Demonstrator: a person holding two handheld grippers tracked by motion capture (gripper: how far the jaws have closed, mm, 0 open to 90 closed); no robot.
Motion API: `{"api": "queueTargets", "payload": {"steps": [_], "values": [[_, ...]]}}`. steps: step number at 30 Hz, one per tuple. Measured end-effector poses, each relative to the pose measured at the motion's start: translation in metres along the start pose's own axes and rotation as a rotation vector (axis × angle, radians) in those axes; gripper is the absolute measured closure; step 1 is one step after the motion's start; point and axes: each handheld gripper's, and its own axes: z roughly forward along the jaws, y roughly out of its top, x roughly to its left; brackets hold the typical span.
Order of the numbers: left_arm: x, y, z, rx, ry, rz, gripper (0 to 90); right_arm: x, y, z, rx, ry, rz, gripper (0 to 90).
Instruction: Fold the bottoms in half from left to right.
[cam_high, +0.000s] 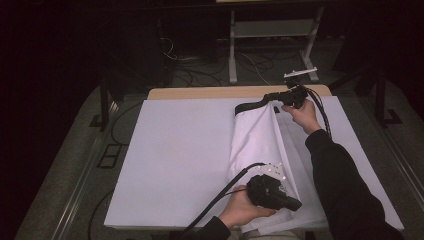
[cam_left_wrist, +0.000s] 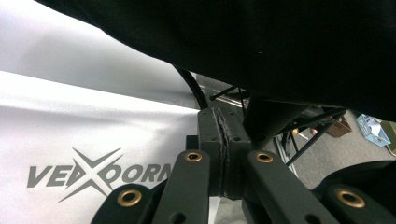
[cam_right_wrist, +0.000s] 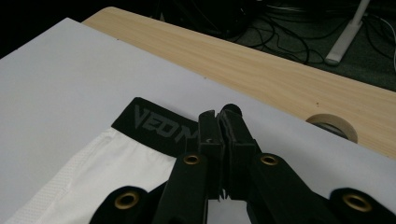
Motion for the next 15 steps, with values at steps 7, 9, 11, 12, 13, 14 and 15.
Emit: {"api": "queueTargets", "payload": {"steps": [7, 9, 11, 12, 13, 14, 15], "values": [[0.006, 0.0, 0.013, 0.036, -0.007, -0.019, 88.2, -0.007, -0.01, 0.0, -0.002, -0.007, -0.002, 86.0], [0.008, 0.0, 0.017, 0.044, -0.009, -0.018, 88.2, -0.009, -0.013, 0.0, 0.003, -0.012, -0.017, 86.0], [0.01, 0.0, 0.02, 0.05, -0.01, -0.018, 88.3, -0.01, -0.015, 0.001, 0.008, -0.01, -0.021, 86.0], [0.011, 0.0, 0.022, 0.055, -0.012, -0.02, 88.3, -0.011, -0.016, 0.002, 0.014, -0.015, -0.026, 86.0], [0.012, 0.0, 0.024, 0.058, -0.013, -0.02, 88.3, -0.012, -0.017, 0.002, 0.015, -0.018, -0.027, 86.0], [0.014, 0.0, 0.026, 0.06, -0.015, -0.018, 88.3, -0.013, -0.017, 0.002, 0.014, -0.018, -0.025, 86.0], [0.014, 0.0, 0.027, 0.065, -0.017, -0.021, 88.3, -0.014, -0.018, 0.001, 0.016, -0.022, -0.026, 86.0]]}}
